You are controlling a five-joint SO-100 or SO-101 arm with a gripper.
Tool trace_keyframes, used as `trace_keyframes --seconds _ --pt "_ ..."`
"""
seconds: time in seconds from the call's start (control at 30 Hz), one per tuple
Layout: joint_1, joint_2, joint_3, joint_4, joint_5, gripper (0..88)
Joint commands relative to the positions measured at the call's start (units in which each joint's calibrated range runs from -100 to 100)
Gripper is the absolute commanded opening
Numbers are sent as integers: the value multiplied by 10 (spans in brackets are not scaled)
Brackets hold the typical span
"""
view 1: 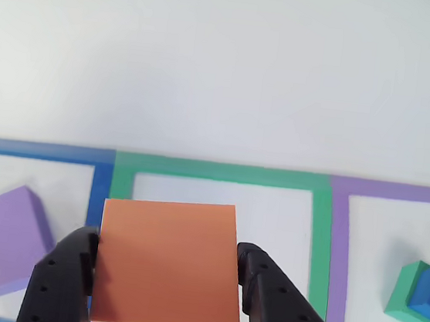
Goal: Tower of hanoi
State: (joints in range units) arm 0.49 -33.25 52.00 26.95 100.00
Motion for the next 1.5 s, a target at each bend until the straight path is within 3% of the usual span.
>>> trace_keyframes --seconds 0.0,0.3,0.37,0.6,0.73,1.13,1.47 --pt "-36 -71 -137 198 0 86" --pt "-110 -113 -328 447 0 83" --pt "-126 -119 -355 482 -20 83" --pt "-161 -139 -342 497 -35 88" --pt "-164 -152 -244 397 0 86" --pt "-178 -145 125 -77 0 86" --pt "-205 5 198 -353 0 91"
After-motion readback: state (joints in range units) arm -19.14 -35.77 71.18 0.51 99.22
